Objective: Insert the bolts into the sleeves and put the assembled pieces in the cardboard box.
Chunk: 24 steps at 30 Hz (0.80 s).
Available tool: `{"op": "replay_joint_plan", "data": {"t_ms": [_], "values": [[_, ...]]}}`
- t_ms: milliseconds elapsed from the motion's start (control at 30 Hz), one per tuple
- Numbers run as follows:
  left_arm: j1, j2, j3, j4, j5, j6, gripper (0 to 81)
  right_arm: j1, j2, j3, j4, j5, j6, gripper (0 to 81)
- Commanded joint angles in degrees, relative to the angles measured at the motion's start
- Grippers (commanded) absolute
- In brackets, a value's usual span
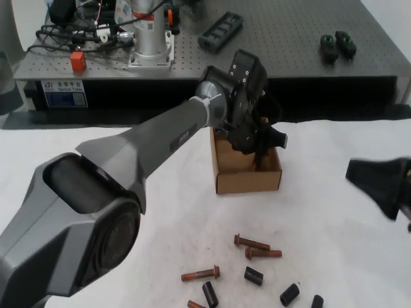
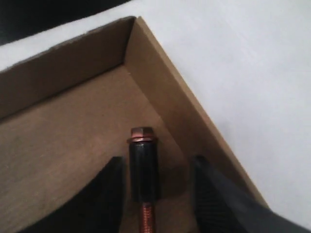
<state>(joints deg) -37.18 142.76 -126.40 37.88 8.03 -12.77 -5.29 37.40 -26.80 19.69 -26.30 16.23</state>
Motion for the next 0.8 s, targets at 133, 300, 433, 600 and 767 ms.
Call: {"op": "replay_joint_plan", "data": {"t_ms": [133,300,433,600,767], "values": [[1.79,-9.12,-0.89,12.69,-2.01,5.11,32.4,4.19,14.78,-6.63,16.11,9.19,-20.41,43.1],[4.64,-16.91,4.86,17.91,-8.39,9.48,30.1,10.75,29.62,-14.36,23.99,17.79,-24.00,43.1],[7.74,-24.80,19.05,16.25,-8.42,9.29,30.1,15.66,40.33,-19.96,23.60,18.97,-32.10,43.1],[10.07,-36.87,39.82,7.28,-6.81,8.92,30.1,20.12,51.81,-28.16,21.80,20.05,-35.51,39.5],[10.61,-47.66,53.06,4.32,-6.07,9.63,30.6,23.18,62.72,-37.13,22.49,20.97,-41.41,37.7]]}}
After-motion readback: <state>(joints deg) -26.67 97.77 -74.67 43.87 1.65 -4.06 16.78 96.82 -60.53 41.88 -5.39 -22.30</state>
